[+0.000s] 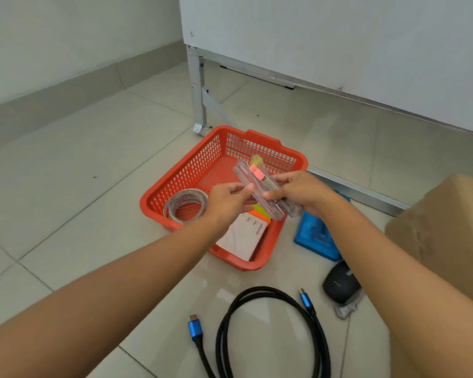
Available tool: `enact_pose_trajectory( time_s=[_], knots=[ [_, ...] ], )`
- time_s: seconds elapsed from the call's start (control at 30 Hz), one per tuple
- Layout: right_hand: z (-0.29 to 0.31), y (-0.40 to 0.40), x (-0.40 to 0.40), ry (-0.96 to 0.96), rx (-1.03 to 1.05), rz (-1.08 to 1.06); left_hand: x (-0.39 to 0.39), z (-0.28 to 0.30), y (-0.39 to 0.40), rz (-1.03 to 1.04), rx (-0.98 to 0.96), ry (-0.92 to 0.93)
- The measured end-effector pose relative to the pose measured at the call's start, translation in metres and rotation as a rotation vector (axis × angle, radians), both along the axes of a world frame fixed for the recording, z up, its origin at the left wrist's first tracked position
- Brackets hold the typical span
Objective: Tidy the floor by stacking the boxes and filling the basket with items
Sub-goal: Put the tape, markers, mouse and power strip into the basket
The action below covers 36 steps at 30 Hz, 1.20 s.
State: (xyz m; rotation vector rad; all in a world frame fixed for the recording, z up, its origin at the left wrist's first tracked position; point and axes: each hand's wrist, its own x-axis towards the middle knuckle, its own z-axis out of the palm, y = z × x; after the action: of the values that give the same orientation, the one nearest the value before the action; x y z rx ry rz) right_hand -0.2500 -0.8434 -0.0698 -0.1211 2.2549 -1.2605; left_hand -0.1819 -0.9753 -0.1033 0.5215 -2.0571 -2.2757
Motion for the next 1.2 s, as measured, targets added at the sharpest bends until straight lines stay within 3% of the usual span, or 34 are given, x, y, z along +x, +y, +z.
enact_pose_trajectory(
  time_s=[0.1, 0.27, 0.47, 0.6, 0.73, 0.87, 1.07, 1.2],
  knots=[
    [-0.005, -0.023, -0.015, 0.086, 0.063, 0.016, -0.015, -0.014, -0.019, 0.072, -0.13, -0.026],
    [-0.029, -0.046, -0.054, 0.398, 0.306, 0.009, -0.036, -0.042, -0.038, -0.028, -0.598, -0.134],
    [-0.069, -0.045, -0.073, 0.397, 0.42, 0.021, -0.051, -0.062, -0.034, -0.172, -0.917, -0.134],
    [-0.082, -0.043, -0.072, 0.406, 0.546, 0.175, -0.053, -0.077, -0.031, -0.33, -1.041, -0.164],
    [-0.078, -0.044, -0.074, 0.354, 0.607, 0.292, -0.052, -0.082, -0.03, -0.361, -1.118, -0.145],
    [-0.063, -0.037, -0.074, 0.357, 0.511, 0.268, -0.049, -0.081, -0.029, -0.372, -1.157, -0.135],
    [-0.031, -0.002, -0.064, 0.394, 0.282, 0.104, -0.045, -0.06, -0.024, -0.297, -1.097, 0.066],
    [-0.013, 0.046, -0.047, 0.231, 0.199, -0.085, -0.039, -0.033, 0.012, -0.289, -1.001, 0.222]
  ],
)
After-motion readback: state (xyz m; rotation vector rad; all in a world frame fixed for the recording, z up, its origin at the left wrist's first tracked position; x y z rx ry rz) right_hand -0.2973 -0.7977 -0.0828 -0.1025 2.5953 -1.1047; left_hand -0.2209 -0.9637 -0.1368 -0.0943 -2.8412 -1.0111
